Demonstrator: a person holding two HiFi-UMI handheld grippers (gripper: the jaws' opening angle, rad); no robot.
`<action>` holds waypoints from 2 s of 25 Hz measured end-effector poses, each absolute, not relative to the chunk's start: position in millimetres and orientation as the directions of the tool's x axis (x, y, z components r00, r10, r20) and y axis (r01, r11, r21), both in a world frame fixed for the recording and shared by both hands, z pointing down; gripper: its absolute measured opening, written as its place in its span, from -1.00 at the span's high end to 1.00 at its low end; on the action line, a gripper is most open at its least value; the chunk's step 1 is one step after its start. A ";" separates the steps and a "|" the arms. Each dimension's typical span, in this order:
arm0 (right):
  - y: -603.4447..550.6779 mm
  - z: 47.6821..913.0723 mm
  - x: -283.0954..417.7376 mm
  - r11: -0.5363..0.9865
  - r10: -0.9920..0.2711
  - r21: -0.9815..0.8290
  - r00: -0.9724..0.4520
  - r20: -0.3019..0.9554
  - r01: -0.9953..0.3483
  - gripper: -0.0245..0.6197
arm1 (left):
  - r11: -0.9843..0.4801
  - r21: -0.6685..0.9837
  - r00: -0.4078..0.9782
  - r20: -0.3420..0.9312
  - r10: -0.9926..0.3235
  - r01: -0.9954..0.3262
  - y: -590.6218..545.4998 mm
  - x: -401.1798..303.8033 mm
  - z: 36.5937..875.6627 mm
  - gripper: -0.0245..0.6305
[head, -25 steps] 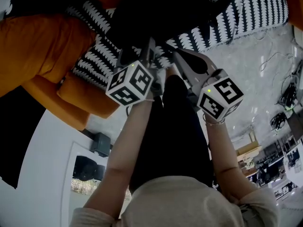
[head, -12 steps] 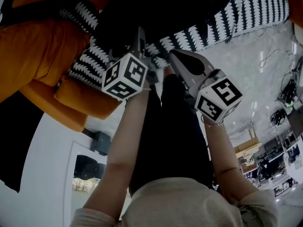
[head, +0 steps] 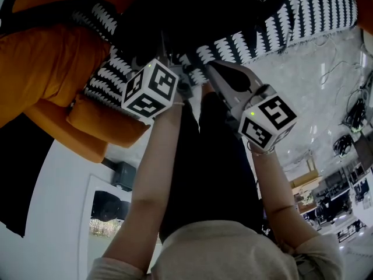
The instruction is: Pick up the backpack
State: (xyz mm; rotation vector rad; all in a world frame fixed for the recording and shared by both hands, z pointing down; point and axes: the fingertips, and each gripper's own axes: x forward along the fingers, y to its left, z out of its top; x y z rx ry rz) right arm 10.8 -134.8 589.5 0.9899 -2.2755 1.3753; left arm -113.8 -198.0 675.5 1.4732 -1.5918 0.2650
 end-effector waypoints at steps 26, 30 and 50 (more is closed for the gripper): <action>-151.7 487.0 24.4 0.416 -0.528 -0.552 -0.687 0.500 -0.722 0.91 | 0.011 0.472 0.315 0.606 -0.730 -0.882 -168.0 -87.0 543.6 0.78; -143.5 465.7 27.8 0.434 -0.537 -0.535 -0.685 0.492 -0.725 0.91 | -0.073 0.491 0.380 0.563 -0.734 -0.868 -155.6 -81.9 511.3 0.78; -137.9 358.5 29.0 0.492 -0.603 -0.530 -0.709 0.365 -0.691 0.91 | -0.275 0.582 0.572 0.419 -0.706 -0.765 -148.3 -56.2 366.1 0.78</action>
